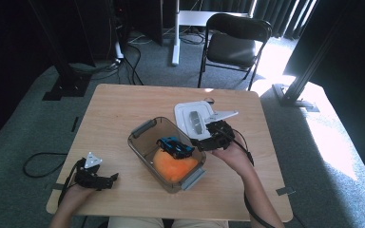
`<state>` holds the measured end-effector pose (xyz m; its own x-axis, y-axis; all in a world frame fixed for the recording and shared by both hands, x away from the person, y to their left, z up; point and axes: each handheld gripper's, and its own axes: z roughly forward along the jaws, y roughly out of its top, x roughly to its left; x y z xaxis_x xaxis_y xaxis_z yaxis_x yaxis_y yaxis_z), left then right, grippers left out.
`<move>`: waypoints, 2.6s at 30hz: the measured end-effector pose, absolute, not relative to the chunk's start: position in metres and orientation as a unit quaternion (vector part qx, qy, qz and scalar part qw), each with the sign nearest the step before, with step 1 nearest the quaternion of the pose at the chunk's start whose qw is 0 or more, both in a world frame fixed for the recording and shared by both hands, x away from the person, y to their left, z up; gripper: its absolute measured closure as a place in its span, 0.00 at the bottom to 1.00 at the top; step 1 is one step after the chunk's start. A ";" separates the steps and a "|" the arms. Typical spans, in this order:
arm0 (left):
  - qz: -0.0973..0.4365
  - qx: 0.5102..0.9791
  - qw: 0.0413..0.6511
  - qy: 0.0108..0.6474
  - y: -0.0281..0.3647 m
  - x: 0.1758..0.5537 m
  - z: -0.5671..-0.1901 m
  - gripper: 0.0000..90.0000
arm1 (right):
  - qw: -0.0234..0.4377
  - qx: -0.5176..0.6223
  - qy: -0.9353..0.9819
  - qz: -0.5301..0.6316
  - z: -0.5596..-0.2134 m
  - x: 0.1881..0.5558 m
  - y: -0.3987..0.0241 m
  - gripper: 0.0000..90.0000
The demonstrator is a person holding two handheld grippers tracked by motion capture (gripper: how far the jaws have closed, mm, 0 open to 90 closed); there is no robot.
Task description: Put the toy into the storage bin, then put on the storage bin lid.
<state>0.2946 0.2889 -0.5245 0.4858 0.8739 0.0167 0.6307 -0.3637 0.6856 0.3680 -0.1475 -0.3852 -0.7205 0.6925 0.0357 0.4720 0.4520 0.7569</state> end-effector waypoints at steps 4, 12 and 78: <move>0.194 0.804 0.313 0.468 0.289 0.295 -0.524 0.01 | 0.144 0.357 0.837 0.388 -0.390 0.372 -0.155 0.16; 0.194 0.803 0.314 0.468 0.289 0.295 -0.524 0.01 | 0.160 0.390 0.821 0.384 -0.400 0.378 -0.169 0.16; 0.191 0.802 0.317 0.470 0.290 0.295 -0.524 0.01 | 0.163 0.486 0.787 0.344 -0.483 0.462 -0.154 0.18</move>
